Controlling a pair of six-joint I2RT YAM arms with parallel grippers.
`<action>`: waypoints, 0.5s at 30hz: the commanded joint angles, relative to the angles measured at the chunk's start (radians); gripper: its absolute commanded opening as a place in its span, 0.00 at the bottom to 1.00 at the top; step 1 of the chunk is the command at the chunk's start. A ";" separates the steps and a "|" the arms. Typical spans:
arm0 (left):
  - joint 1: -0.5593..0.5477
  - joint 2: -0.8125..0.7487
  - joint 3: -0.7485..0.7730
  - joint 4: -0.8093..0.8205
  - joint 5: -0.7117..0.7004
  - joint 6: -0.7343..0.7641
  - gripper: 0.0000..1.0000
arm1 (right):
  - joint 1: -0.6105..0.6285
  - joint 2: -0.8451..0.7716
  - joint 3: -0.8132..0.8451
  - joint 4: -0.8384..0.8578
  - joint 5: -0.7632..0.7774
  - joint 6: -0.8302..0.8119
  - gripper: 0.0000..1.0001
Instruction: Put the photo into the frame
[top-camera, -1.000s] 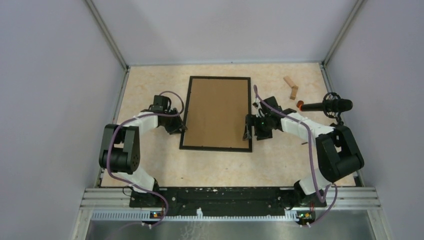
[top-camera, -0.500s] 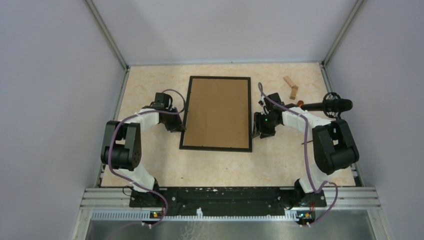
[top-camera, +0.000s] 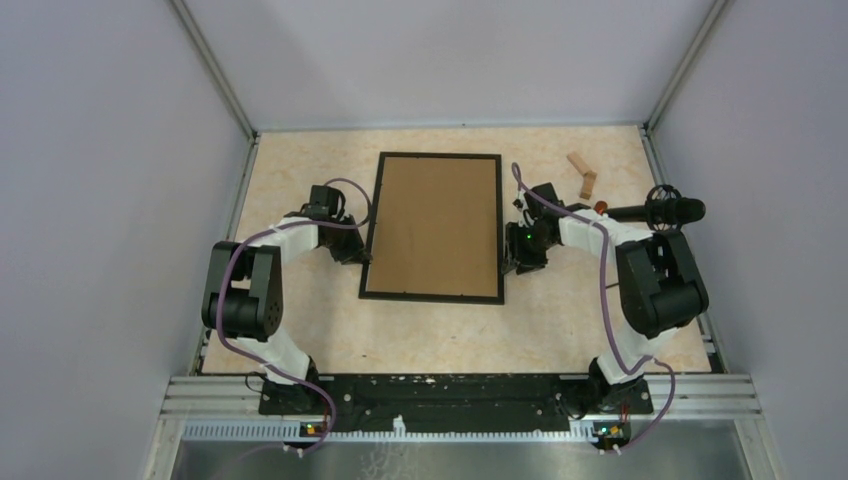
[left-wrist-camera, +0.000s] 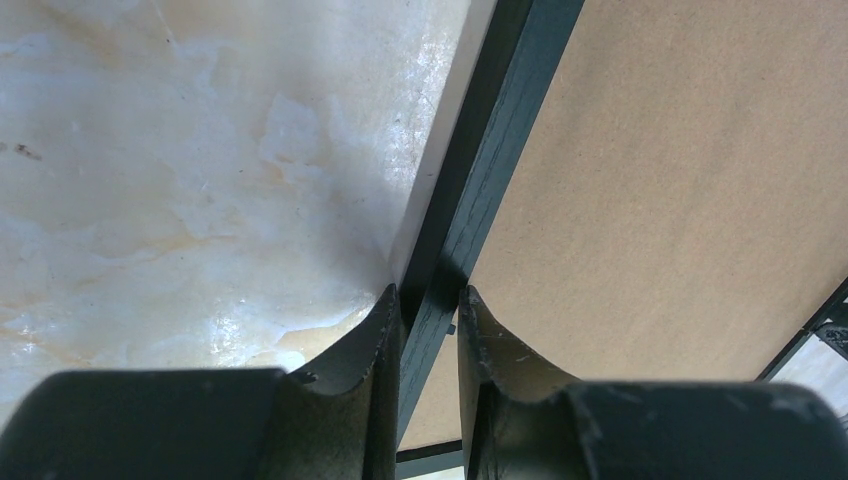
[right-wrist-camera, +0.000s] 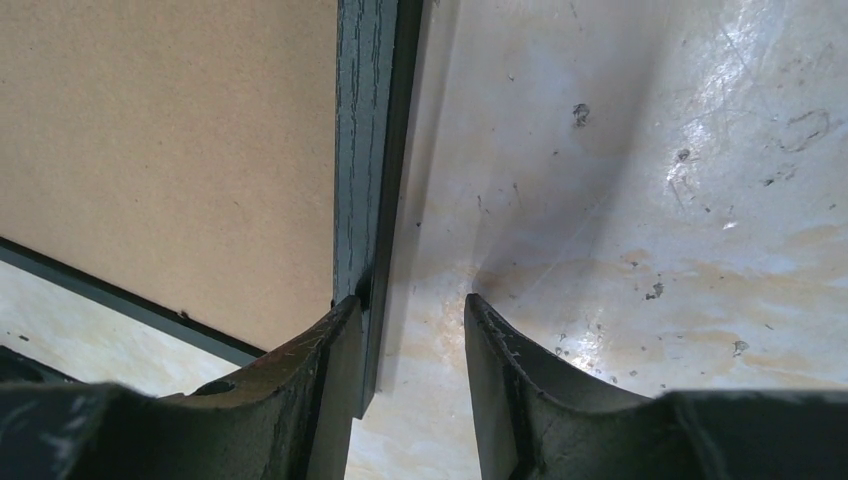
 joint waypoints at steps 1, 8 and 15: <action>0.003 0.076 -0.053 -0.028 -0.164 0.029 0.00 | 0.006 0.009 0.023 0.033 -0.030 -0.011 0.42; 0.002 0.073 -0.052 -0.028 -0.162 0.030 0.00 | 0.009 0.007 -0.021 0.043 -0.053 -0.008 0.42; 0.003 0.073 -0.054 -0.027 -0.153 0.030 0.00 | 0.026 0.032 -0.035 0.070 -0.062 0.005 0.41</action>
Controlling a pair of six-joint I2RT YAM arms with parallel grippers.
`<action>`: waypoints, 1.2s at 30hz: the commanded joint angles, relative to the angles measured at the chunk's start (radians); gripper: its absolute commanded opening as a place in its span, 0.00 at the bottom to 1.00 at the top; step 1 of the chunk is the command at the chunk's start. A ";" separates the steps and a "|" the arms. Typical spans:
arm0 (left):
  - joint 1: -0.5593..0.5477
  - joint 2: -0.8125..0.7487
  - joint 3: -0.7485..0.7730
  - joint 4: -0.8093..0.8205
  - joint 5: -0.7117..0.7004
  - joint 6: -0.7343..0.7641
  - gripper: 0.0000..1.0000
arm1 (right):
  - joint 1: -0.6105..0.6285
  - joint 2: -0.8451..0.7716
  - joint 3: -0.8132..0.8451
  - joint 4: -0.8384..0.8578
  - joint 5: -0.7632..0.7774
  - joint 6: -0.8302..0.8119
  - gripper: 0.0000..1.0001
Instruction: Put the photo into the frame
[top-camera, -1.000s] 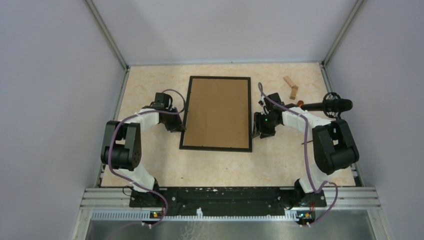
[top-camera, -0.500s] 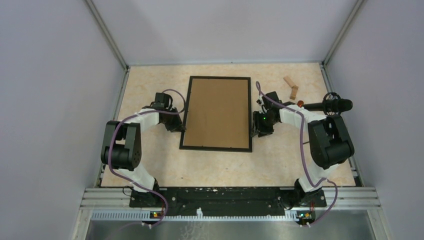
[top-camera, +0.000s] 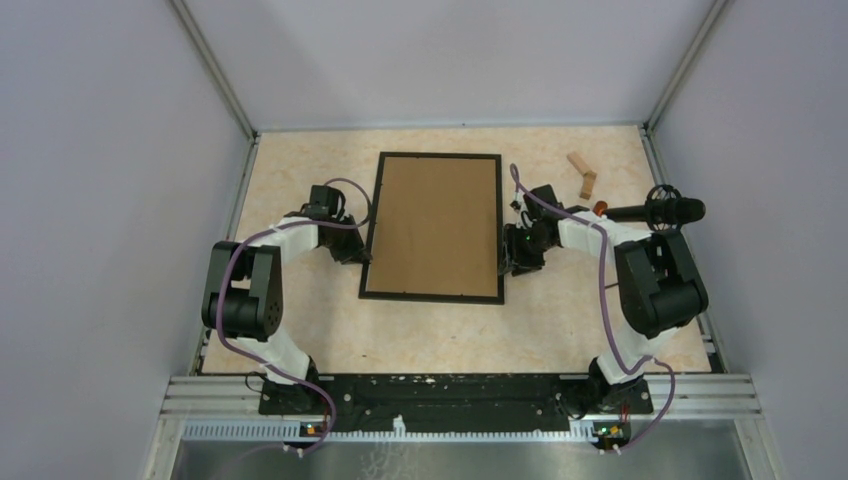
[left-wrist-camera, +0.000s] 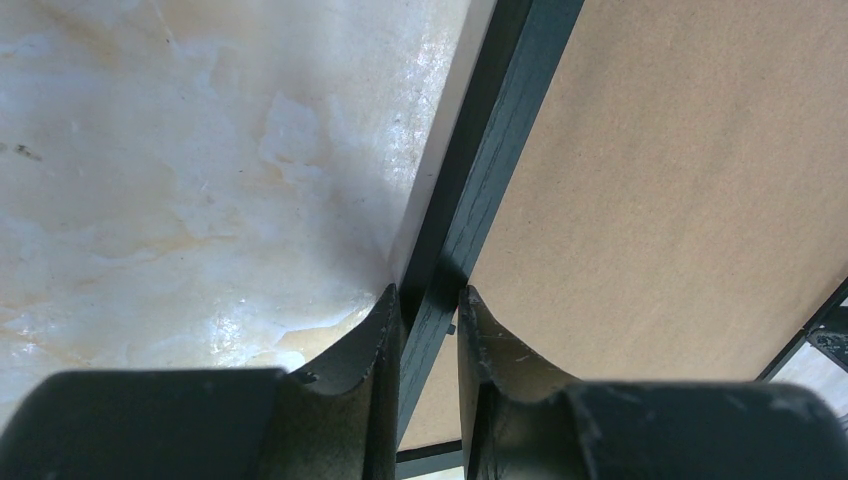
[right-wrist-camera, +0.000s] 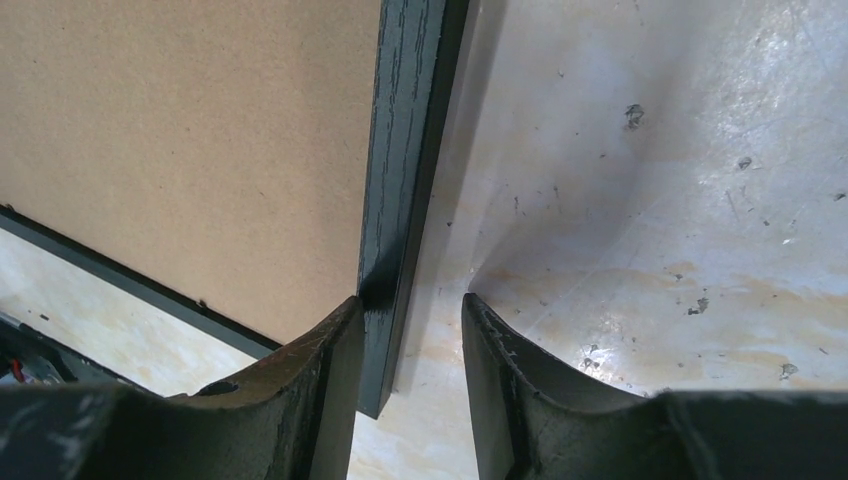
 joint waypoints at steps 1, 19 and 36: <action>0.002 0.071 -0.054 -0.027 -0.151 0.029 0.00 | 0.027 0.035 -0.013 0.036 -0.002 0.005 0.41; -0.014 0.076 -0.059 -0.024 -0.131 0.033 0.00 | 0.193 0.322 0.150 -0.101 0.402 0.130 0.38; -0.014 -0.111 -0.021 -0.138 -0.174 0.028 0.54 | 0.085 0.146 0.372 -0.105 0.115 0.033 0.57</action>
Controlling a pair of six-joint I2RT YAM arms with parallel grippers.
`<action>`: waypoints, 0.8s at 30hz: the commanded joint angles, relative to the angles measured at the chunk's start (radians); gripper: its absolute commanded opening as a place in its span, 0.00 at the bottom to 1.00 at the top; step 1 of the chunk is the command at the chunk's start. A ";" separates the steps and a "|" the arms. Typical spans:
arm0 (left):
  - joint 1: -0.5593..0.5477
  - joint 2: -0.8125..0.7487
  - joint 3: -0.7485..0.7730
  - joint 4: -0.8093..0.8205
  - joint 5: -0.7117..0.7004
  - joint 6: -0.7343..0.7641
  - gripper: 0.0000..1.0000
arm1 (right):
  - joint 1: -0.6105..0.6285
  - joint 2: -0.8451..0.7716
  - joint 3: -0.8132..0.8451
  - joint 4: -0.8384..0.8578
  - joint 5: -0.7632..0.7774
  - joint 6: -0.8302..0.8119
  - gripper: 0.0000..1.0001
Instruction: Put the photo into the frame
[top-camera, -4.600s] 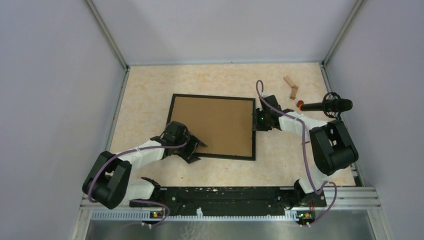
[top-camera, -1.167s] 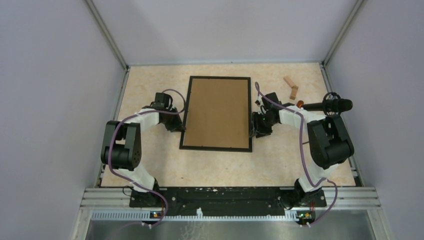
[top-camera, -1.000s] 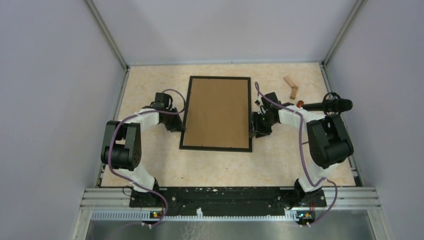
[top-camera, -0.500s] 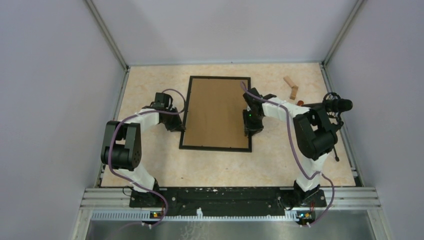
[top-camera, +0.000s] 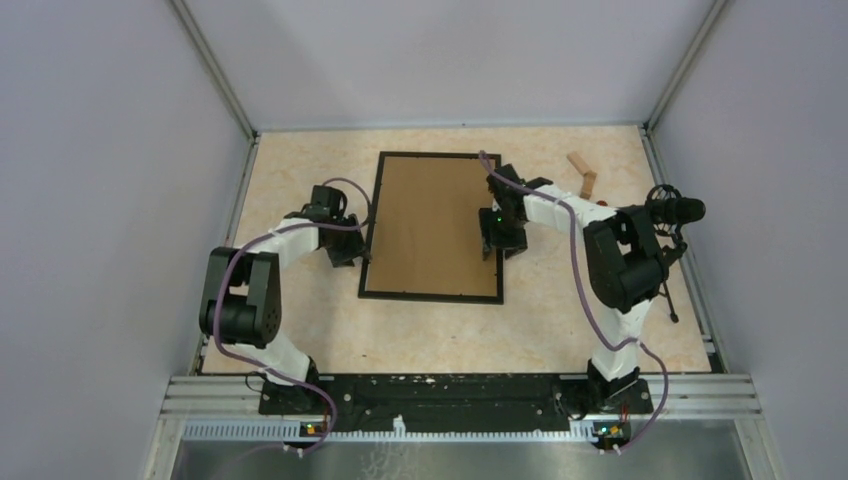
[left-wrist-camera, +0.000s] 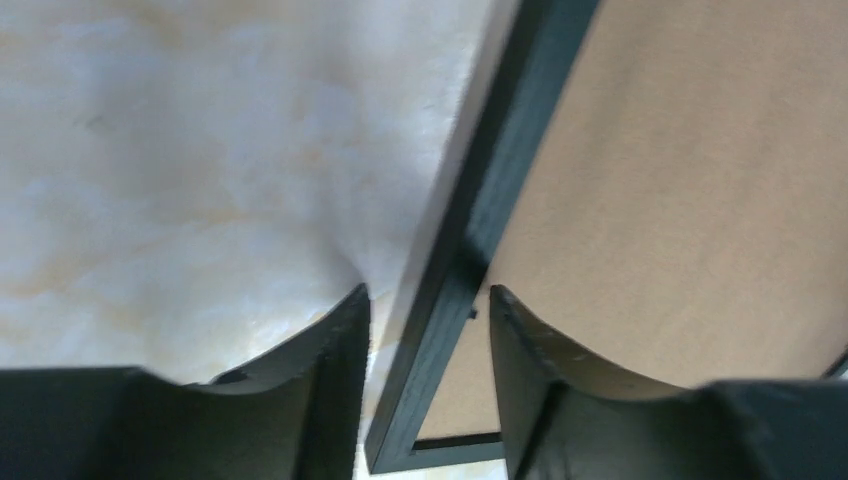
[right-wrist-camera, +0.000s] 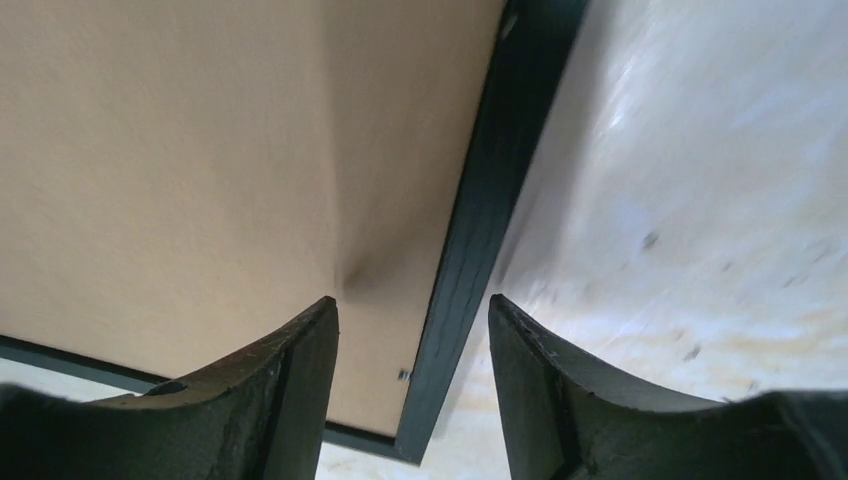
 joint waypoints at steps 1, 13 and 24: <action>0.005 -0.107 -0.023 -0.144 -0.111 0.006 0.58 | -0.092 -0.070 0.003 0.173 -0.181 -0.039 0.58; -0.284 -0.408 -0.300 -0.113 0.091 -0.423 0.68 | -0.084 -0.079 -0.177 0.332 -0.113 0.077 0.41; -0.001 -0.206 0.082 -0.145 0.077 0.011 0.66 | -0.218 -0.090 -0.067 0.310 -0.331 -0.027 0.64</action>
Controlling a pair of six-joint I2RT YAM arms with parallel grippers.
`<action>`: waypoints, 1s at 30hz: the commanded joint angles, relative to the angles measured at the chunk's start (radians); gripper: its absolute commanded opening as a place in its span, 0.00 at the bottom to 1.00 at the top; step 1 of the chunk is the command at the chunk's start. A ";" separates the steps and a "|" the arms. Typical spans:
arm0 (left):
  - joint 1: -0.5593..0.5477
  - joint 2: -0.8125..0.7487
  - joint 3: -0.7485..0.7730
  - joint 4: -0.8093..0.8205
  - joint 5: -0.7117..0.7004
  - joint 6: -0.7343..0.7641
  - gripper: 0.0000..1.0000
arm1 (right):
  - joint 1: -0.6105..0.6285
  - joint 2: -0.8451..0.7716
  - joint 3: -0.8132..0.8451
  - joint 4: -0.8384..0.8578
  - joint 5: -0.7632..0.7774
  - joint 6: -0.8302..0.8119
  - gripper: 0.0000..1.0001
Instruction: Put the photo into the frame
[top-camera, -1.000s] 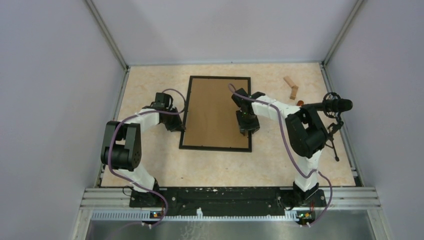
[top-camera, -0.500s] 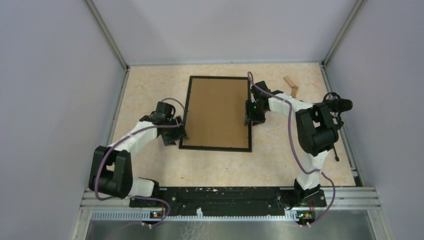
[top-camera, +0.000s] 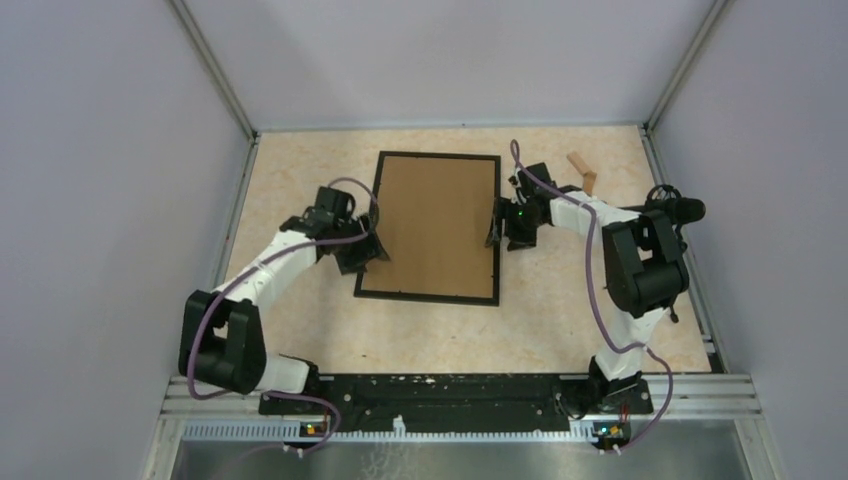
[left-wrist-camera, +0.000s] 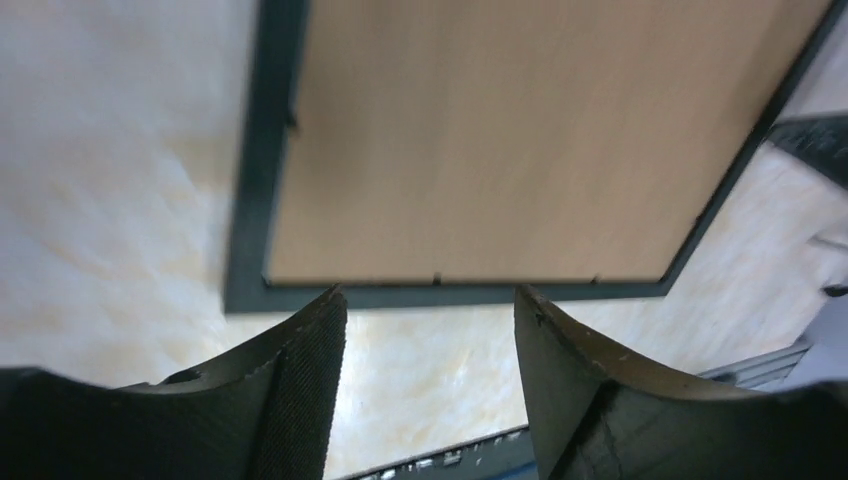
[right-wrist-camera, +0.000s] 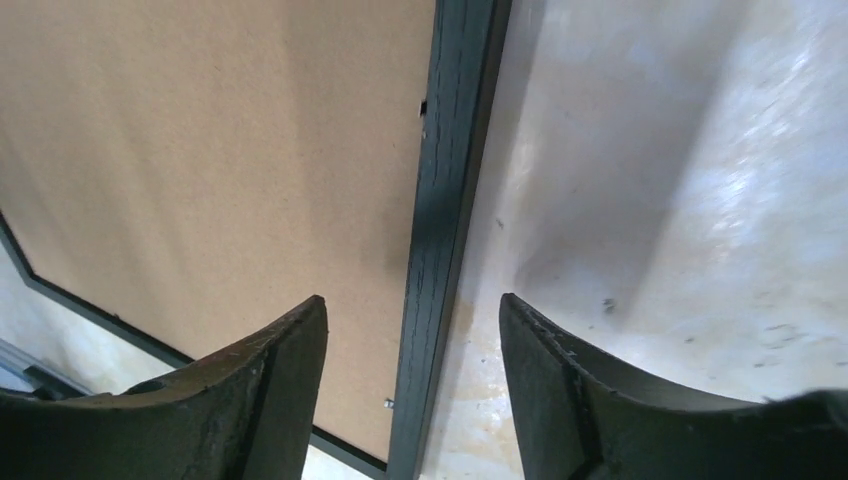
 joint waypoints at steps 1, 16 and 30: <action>0.192 0.116 0.159 0.084 0.073 0.240 0.66 | -0.054 -0.009 0.114 -0.003 -0.089 -0.067 0.67; 0.248 0.646 0.605 0.133 0.116 0.347 0.61 | -0.170 0.100 0.261 0.015 -0.181 -0.069 0.70; 0.242 0.759 0.597 0.168 0.063 0.367 0.29 | -0.187 0.230 0.334 -0.007 -0.191 -0.102 0.34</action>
